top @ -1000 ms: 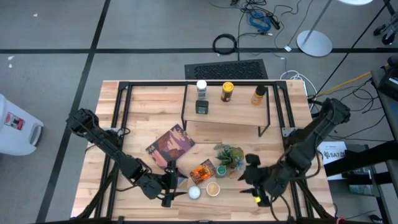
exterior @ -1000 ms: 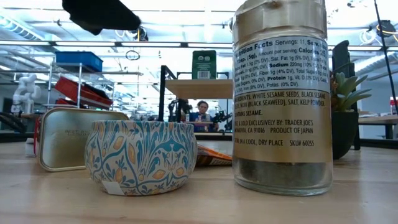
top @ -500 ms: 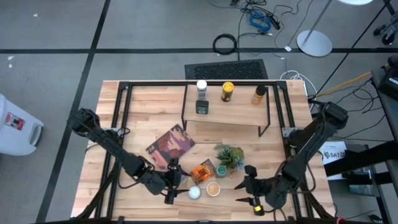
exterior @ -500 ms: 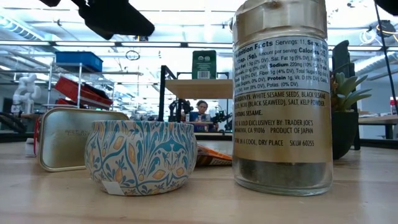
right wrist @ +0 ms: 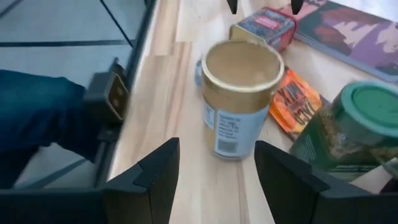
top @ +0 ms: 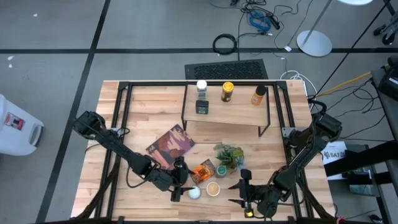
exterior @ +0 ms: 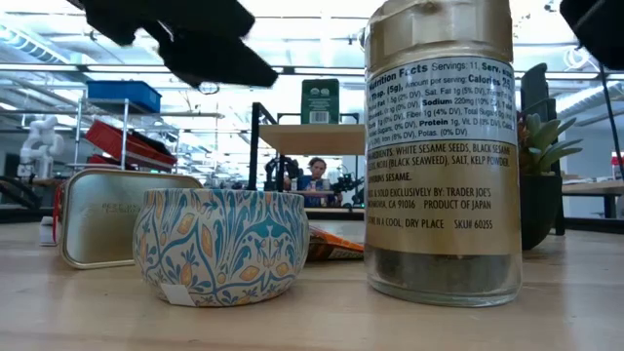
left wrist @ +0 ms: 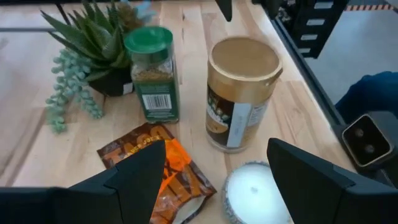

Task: Shelf spices
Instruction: Put the gold seasoning bottle on the shelf

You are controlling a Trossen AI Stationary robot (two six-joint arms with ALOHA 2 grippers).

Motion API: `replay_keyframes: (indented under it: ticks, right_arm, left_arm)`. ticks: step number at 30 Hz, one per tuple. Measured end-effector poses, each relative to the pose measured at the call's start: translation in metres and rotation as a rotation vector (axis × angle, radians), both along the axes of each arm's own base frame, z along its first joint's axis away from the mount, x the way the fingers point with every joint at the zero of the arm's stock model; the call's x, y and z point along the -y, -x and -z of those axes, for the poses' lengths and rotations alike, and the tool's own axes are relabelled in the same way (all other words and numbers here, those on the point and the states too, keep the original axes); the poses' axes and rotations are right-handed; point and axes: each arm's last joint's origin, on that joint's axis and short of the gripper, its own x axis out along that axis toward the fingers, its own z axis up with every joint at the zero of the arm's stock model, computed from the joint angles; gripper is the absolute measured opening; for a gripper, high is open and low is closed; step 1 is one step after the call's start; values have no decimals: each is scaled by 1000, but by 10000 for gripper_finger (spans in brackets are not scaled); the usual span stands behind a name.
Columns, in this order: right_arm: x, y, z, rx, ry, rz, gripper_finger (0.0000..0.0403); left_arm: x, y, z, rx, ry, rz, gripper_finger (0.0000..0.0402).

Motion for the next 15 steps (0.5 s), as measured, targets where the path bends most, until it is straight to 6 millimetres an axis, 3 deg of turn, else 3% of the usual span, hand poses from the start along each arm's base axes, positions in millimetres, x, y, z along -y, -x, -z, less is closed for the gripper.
replay_keyframes:
  ticks: [10,15]
  right_arm:
    - [-9,-11,36,42,35,91,196]
    - [-9,-11,42,62,76,135,196]
  left_arm:
    - [0,-13,16,22,20,18,290]
    - [-4,-21,27,25,21,7,290]
